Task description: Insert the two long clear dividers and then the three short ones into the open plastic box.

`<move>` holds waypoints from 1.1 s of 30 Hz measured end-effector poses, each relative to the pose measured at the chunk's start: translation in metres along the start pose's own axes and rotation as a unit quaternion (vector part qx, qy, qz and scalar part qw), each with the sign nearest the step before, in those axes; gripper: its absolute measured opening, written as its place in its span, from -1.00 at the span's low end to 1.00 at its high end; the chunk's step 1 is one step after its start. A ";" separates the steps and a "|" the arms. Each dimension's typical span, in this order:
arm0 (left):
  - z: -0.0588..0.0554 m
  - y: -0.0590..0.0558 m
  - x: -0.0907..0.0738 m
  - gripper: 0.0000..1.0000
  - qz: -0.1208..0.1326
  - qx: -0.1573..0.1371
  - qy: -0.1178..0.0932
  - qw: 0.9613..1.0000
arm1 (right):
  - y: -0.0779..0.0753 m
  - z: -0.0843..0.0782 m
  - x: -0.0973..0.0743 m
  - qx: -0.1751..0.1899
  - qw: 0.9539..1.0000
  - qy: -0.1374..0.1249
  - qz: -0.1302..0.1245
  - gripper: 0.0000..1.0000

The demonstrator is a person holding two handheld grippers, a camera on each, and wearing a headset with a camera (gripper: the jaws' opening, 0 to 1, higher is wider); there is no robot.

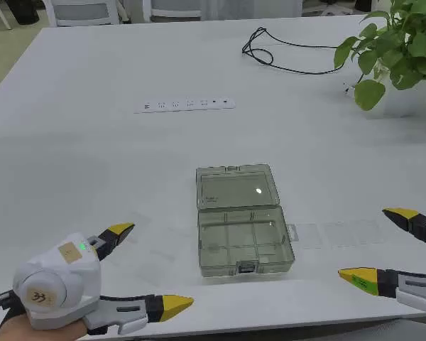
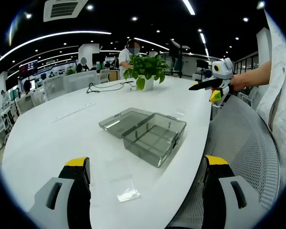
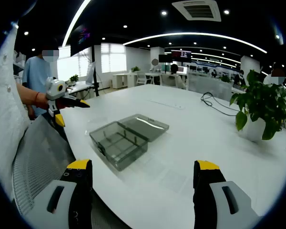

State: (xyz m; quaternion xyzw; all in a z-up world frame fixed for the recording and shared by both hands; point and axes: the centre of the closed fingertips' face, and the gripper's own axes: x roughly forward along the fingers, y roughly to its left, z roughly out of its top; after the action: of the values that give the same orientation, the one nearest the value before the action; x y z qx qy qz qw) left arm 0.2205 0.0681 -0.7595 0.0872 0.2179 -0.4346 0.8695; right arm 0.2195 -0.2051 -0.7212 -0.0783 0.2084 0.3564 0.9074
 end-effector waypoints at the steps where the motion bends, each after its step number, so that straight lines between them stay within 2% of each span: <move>1: 0.000 0.000 0.000 1.00 0.001 0.000 -0.001 1.000 | 0.000 0.000 0.000 0.000 1.000 0.000 0.000 0.76; 11: 0.000 0.014 -0.003 1.00 0.012 -0.005 0.004 1.000 | 0.002 0.001 0.002 0.003 1.000 -0.003 0.001 0.76; 33: 0.000 0.008 0.000 1.00 0.003 -0.001 0.005 1.000 | 0.001 0.002 0.002 0.001 1.000 -0.005 0.003 0.75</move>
State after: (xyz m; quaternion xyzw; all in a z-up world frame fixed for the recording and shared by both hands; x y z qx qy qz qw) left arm 0.2267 0.0723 -0.7597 0.0895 0.2221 -0.4314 0.8698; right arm 0.2206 -0.2025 -0.7197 -0.0747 0.2044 0.3589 0.9077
